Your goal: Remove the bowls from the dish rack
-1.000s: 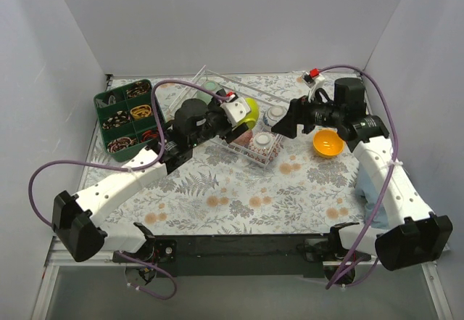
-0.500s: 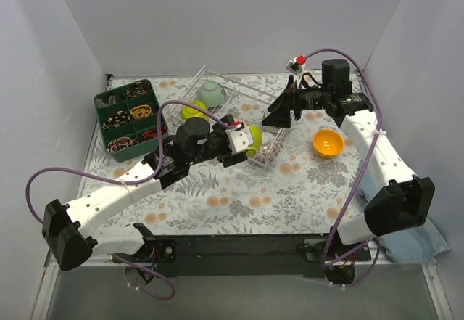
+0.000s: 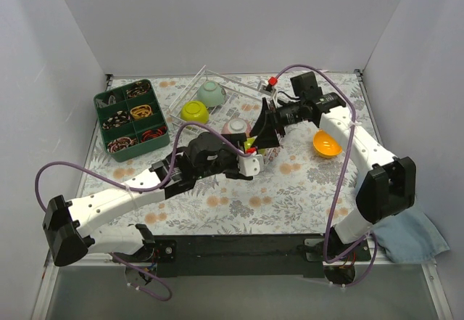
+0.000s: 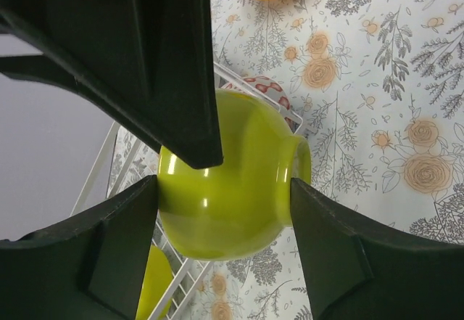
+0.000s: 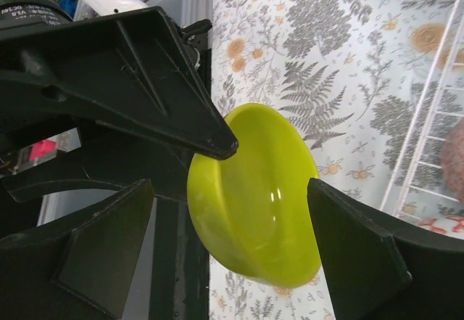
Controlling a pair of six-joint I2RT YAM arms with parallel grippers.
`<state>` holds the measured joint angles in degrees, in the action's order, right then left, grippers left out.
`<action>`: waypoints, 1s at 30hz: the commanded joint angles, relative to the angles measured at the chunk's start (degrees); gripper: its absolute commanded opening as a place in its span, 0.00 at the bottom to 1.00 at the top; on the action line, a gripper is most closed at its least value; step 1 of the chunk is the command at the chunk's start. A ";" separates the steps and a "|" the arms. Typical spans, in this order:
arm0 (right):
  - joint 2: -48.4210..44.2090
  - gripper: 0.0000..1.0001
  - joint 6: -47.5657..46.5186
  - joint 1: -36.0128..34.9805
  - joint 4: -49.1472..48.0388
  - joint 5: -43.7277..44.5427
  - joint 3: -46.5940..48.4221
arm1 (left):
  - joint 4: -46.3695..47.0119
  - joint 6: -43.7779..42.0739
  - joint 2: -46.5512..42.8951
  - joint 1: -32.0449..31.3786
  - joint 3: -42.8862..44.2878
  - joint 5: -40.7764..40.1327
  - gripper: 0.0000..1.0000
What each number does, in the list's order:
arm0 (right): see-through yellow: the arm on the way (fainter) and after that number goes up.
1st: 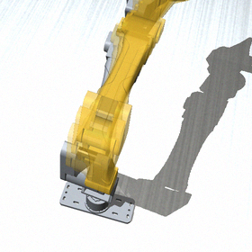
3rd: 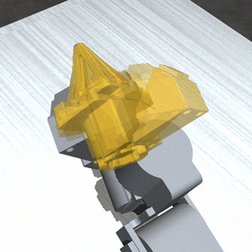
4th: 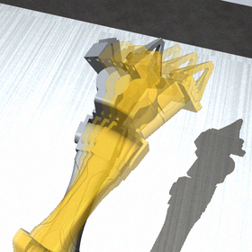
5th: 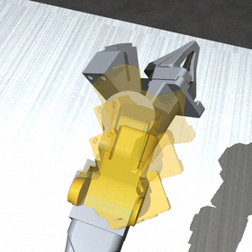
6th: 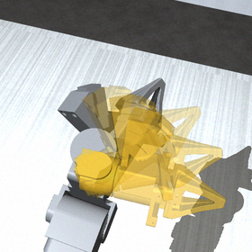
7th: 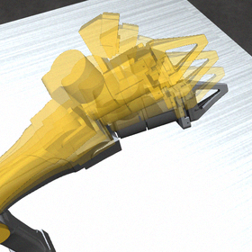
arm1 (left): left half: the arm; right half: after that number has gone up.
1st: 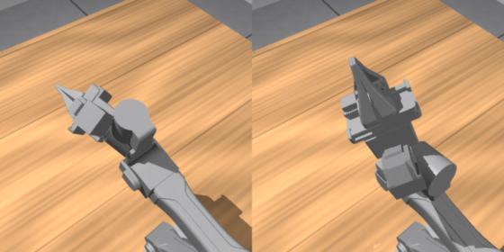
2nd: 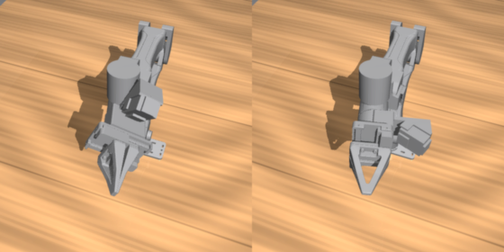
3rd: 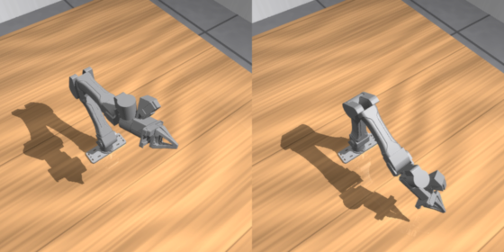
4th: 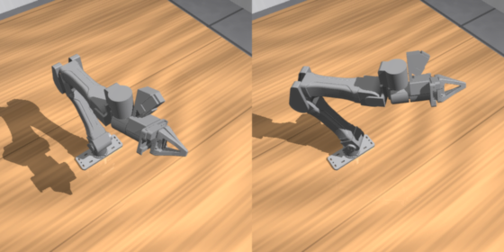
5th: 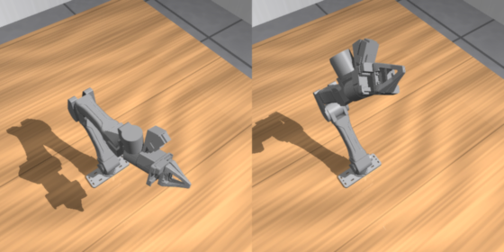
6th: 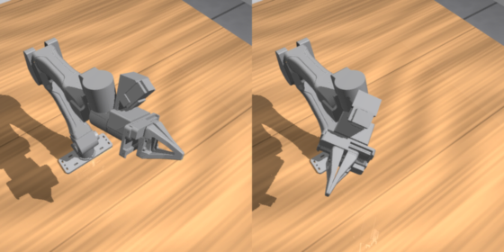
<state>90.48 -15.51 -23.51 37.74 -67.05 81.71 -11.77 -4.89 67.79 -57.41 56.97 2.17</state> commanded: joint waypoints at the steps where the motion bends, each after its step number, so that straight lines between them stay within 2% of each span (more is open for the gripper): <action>1: 1.89 0.93 -8.21 -1.89 8.92 -3.44 2.40 | 1.75 -4.43 -2.05 -2.18 -0.98 -3.93 0.34; 4: 2.68 0.84 -11.03 -3.38 12.52 -2.83 2.49 | 1.75 -5.31 -2.22 -2.53 -1.77 -5.25 0.34; 7: 3.21 0.70 -13.14 -4.53 15.08 -2.65 2.14 | 1.84 -5.84 -2.40 -2.54 -2.13 -6.22 0.34; 9: 3.21 0.58 -13.67 -5.05 15.61 -2.56 1.70 | 1.84 -6.28 -2.49 -2.62 -2.39 -6.74 0.34; 10: 3.21 0.46 -13.93 -5.14 16.05 -2.48 1.52 | 1.75 -6.45 -2.49 -2.62 -2.56 -6.75 0.34; 12: 2.95 0.34 -14.20 -5.32 16.23 -2.39 1.35 | 1.75 -6.28 -2.66 -2.71 -2.92 -6.75 0.34; 13: 2.86 0.23 -14.29 -5.41 16.40 -2.39 1.34 | 1.75 -6.10 -2.84 -2.62 -3.00 -6.75 0.33; 16: 2.43 0.07 -14.29 -5.41 16.49 -2.12 1.34 | 1.75 -4.96 -3.19 -2.71 -3.27 -6.83 0.38; 19: 1.72 0.01 -14.02 -5.41 16.41 -1.60 1.17 | 1.75 -2.94 -3.54 -2.62 -3.36 -7.01 0.46; 20: 1.46 0.01 -13.59 -5.41 16.40 -0.99 1.17 | 1.75 -2.15 -3.63 -2.62 -3.44 -7.27 0.55; 22: 0.49 0.01 -13.15 -5.41 16.40 -0.20 0.82 | 2.10 -0.05 -3.72 -2.71 -3.36 -7.71 0.65; 23: 0.05 0.01 -12.80 -5.41 16.32 1.11 0.56 | 2.54 0.92 -3.80 -2.71 -3.36 -8.15 0.74; 25: -1.70 0.01 -11.13 -5.41 16.14 2.88 -0.32 | 3.07 4.16 -4.15 -2.71 -3.44 -8.59 0.86; 26: -2.32 0.01 -10.60 -5.41 16.14 4.71 -0.67 | 3.76 4.62 -4.24 -2.71 -3.44 -8.94 0.96; 30: -7.31 0.01 -7.09 -5.41 15.70 10.69 -3.74 | 4.65 12.43 -4.77 -2.36 -3.62 -10.35 0.98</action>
<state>89.45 -26.00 -28.62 53.54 -61.41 79.72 -9.58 -0.99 65.67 -60.25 53.49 -5.82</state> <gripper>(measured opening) 0.140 0.979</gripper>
